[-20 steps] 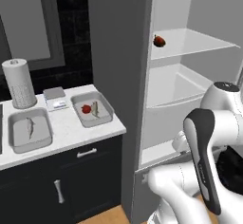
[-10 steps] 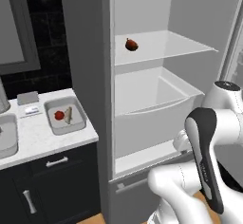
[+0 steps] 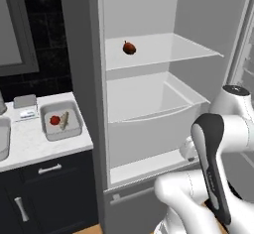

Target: Place one bell pepper and one fish in each tupperware on the nearby counter, to pack two identical lunches.

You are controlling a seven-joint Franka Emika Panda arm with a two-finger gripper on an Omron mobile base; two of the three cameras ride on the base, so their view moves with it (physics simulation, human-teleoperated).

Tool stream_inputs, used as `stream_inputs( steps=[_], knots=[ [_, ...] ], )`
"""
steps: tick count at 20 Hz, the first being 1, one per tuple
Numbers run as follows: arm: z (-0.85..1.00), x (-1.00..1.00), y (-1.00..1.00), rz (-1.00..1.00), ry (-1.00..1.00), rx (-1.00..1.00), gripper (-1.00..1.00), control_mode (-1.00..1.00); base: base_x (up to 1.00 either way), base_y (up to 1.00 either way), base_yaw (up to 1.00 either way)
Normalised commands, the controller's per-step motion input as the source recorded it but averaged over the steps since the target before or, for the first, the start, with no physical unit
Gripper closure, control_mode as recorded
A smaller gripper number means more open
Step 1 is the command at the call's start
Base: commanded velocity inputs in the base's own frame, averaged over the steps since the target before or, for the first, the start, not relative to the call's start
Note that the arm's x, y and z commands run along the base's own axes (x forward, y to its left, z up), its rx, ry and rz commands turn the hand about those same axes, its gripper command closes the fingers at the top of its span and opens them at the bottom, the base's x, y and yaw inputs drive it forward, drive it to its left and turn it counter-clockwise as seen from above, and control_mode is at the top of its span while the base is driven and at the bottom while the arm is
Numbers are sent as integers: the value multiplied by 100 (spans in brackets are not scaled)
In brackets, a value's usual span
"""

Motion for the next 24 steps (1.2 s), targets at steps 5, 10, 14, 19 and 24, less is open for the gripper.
stream_inputs(
  steps=[5, 10, 14, 19, 24],
  knots=[
    [0, 0, 0, 0, 0, 0, -100, 100, 16, -25, 20],
    [0, 0, 0, 0, 0, 0, -100, 100, 49, 0, 32],
    [0, 0, 0, 0, 0, 0, -100, 100, 5, -24, 15],
    [8, 0, 0, 0, -1, 0, -100, -100, 0, -5, 2],
    [81, 4, 0, 10, -30, -5, -100, -100, 0, 0, 0]
  ],
)
